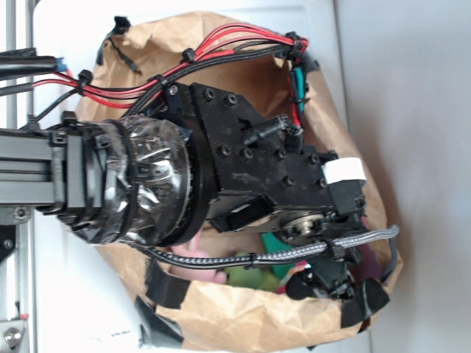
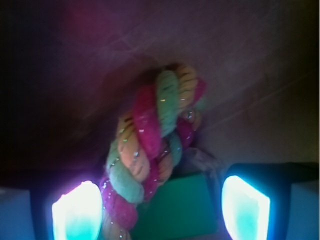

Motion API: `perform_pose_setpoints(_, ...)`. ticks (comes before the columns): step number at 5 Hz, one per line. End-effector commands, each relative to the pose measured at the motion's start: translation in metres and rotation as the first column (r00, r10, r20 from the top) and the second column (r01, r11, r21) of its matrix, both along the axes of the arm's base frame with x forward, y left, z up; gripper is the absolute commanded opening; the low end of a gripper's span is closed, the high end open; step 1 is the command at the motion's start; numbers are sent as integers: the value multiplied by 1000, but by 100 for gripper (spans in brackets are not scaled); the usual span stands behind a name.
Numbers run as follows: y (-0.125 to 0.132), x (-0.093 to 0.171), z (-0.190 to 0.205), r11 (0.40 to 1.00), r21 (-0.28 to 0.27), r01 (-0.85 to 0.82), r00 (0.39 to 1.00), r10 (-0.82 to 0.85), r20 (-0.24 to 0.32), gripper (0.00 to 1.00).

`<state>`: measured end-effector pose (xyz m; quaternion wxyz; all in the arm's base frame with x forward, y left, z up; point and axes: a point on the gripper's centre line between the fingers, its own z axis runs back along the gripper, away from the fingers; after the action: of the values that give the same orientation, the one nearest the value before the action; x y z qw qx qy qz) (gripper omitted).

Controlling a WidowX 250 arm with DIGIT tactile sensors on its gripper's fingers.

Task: Grab the multicolored rope.

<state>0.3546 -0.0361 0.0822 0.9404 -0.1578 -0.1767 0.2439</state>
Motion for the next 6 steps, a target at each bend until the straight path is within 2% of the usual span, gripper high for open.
perform_pose_setpoints(1,-7,8,31,999,-40,25,997,-22,77,100)
perform_pose_setpoints(2,-8,9,28,1000,-22,21,997,-19,78,100)
perform_pose_setpoints(4,-12,16,18,1000,2,-10,999,10,46,100)
perform_pose_setpoints(6,-23,16,28,999,-47,-20,997,23,79,100)
